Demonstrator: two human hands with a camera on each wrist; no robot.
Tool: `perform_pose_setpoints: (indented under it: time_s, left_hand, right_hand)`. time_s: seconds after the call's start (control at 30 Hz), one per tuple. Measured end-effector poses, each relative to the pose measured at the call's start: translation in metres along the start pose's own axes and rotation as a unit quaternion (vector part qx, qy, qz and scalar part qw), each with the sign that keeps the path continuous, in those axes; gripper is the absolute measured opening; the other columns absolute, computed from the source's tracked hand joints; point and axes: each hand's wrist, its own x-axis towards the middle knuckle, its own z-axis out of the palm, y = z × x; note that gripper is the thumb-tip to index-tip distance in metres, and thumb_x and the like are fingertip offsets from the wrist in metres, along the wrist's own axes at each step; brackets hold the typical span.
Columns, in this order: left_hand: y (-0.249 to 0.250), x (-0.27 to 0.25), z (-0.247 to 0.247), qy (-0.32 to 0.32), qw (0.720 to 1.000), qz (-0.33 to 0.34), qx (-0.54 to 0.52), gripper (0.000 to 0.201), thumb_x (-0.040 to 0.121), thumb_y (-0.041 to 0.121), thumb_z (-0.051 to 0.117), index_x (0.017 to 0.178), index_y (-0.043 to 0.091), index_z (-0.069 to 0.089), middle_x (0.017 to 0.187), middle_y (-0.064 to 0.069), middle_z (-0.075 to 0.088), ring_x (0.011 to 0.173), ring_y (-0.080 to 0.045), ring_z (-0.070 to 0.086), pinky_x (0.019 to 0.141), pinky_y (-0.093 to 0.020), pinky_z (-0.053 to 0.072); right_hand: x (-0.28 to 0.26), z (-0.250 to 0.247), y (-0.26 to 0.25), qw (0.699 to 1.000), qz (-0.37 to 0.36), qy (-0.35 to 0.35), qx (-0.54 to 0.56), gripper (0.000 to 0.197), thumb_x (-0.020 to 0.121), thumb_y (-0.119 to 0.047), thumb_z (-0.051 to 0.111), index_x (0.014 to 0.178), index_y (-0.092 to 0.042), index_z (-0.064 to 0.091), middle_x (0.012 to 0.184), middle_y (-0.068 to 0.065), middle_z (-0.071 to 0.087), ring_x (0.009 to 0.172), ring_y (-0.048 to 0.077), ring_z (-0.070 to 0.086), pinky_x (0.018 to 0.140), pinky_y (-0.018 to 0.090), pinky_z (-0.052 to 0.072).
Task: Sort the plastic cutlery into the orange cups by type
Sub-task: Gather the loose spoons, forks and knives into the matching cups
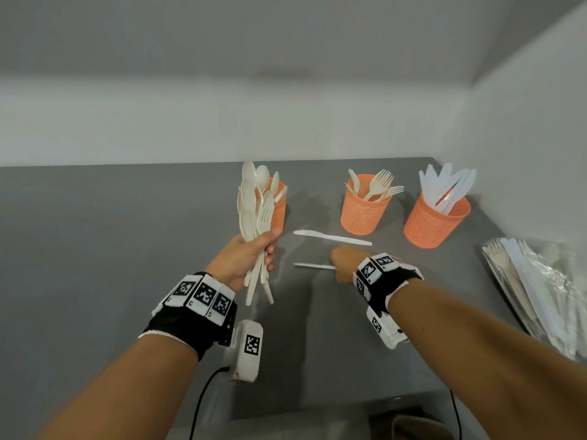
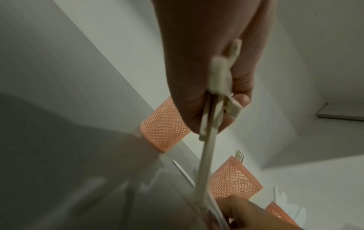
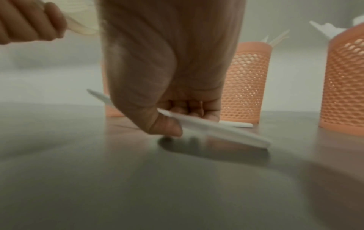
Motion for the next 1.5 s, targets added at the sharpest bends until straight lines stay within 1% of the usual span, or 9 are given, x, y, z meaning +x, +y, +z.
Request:
perform_pose_setpoints:
  time_s: [0.2, 0.33, 0.6, 0.77, 0.93, 1.17, 1.27, 1.4, 1.5]
  left_hand:
    - [-0.001, -0.003, 0.007, -0.003, 1.0, 0.0, -0.002, 0.013, 0.092, 0.021, 0.055, 0.081, 0.015, 0.049, 0.049, 0.005, 0.043, 0.04, -0.007, 0.038, 0.047, -0.021, 0.039]
    - [0.001, -0.006, 0.015, -0.028, 1.0, 0.009, 0.005, 0.011, 0.092, 0.021, 0.053, 0.084, 0.016, 0.049, 0.051, 0.004, 0.043, 0.041, -0.007, 0.038, 0.047, -0.021, 0.039]
    - [-0.001, -0.004, 0.036, -0.081, 0.997, 0.006, 0.003, 0.018, 0.094, 0.03, 0.045, 0.093, 0.014, 0.053, 0.053, 0.006, 0.047, 0.04, -0.006, 0.039, 0.044, -0.02, 0.04]
    - [-0.002, -0.003, 0.061, -0.126, 0.991, 0.001, -0.04, 0.023, 0.079, 0.035, 0.054, 0.084, 0.014, 0.048, 0.047, 0.005, 0.039, 0.036, -0.005, 0.035, 0.038, -0.018, 0.034]
    - [-0.001, 0.006, 0.082, -0.13, 0.99, -0.016, -0.045, 0.027, 0.095, 0.039, 0.039, 0.095, 0.014, 0.05, 0.049, 0.005, 0.04, 0.035, -0.007, 0.035, 0.04, -0.019, 0.036]
    - [0.002, 0.01, 0.098, -0.16, 0.986, -0.012, -0.044, 0.022, 0.091, 0.034, 0.045, 0.092, 0.015, 0.054, 0.057, 0.003, 0.052, 0.04, -0.008, 0.044, 0.043, -0.02, 0.04]
    - [0.002, 0.008, 0.097, -0.155, 0.987, -0.01, -0.037, 0.028, 0.087, 0.037, 0.046, 0.098, 0.013, 0.055, 0.056, 0.003, 0.055, 0.04, -0.008, 0.045, 0.04, -0.019, 0.041]
    - [0.001, 0.01, 0.093, -0.145, 0.989, 0.004, -0.028, 0.039, 0.078, 0.043, 0.049, 0.103, 0.014, 0.057, 0.056, 0.004, 0.055, 0.041, -0.008, 0.046, 0.04, -0.02, 0.041]
    - [0.001, 0.014, 0.092, -0.138, 0.989, 0.012, -0.046, 0.033, 0.088, 0.041, 0.042, 0.106, 0.016, 0.055, 0.056, 0.004, 0.054, 0.039, -0.007, 0.045, 0.039, -0.019, 0.04]
  right_hand:
    - [0.029, -0.011, 0.005, 0.984, -0.004, 0.149, 0.098, 0.032, 0.083, 0.003, 0.051, 0.115, -0.001, 0.052, 0.122, 0.019, 0.042, 0.1, 0.031, 0.049, 0.09, 0.042, 0.045]
    - [0.033, -0.008, 0.012, 0.99, 0.014, 0.097, 0.099, 0.046, 0.083, 0.003, 0.057, 0.127, -0.002, 0.047, 0.128, 0.021, 0.043, 0.116, 0.035, 0.048, 0.096, 0.038, 0.041]
    - [-0.001, 0.006, 0.023, 0.989, 0.07, 0.052, 0.122, 0.028, 0.088, -0.014, 0.052, 0.113, 0.0, 0.056, 0.113, 0.018, 0.062, 0.104, 0.034, 0.06, 0.079, 0.032, 0.044]
    - [-0.03, 0.019, 0.051, 0.984, 0.048, 0.014, 0.168, 0.024, 0.092, -0.016, 0.043, 0.11, -0.005, 0.052, 0.116, 0.02, 0.059, 0.105, 0.035, 0.058, 0.086, 0.037, 0.045]
    - [-0.068, -0.029, 0.092, 0.888, -0.009, 0.194, 0.418, 0.019, 0.097, -0.005, 0.035, 0.094, -0.023, 0.039, 0.07, -0.001, 0.059, 0.063, 0.016, 0.057, 0.064, 0.022, 0.047]
    - [-0.064, -0.085, 0.147, 0.706, 0.013, 0.482, 0.519, 0.016, 0.098, -0.004, 0.031, 0.099, -0.011, 0.046, 0.088, 0.009, 0.057, 0.076, 0.01, 0.056, 0.081, 0.024, 0.046]
    - [-0.051, -0.079, 0.161, 0.694, 0.06, 0.47, 0.543, 0.019, 0.098, -0.004, 0.033, 0.107, -0.002, 0.049, 0.097, 0.014, 0.058, 0.083, 0.016, 0.059, 0.092, 0.035, 0.046]
    - [-0.037, -0.06, 0.171, 0.752, 0.147, 0.368, 0.527, 0.037, 0.092, -0.013, 0.048, 0.128, -0.005, 0.043, 0.127, 0.017, 0.055, 0.118, 0.03, 0.052, 0.104, 0.038, 0.037]
    - [-0.036, -0.058, 0.161, 0.752, 0.152, 0.454, 0.453, 0.045, 0.086, -0.009, 0.056, 0.129, -0.004, 0.043, 0.127, 0.017, 0.048, 0.118, 0.029, 0.048, 0.102, 0.04, 0.038]
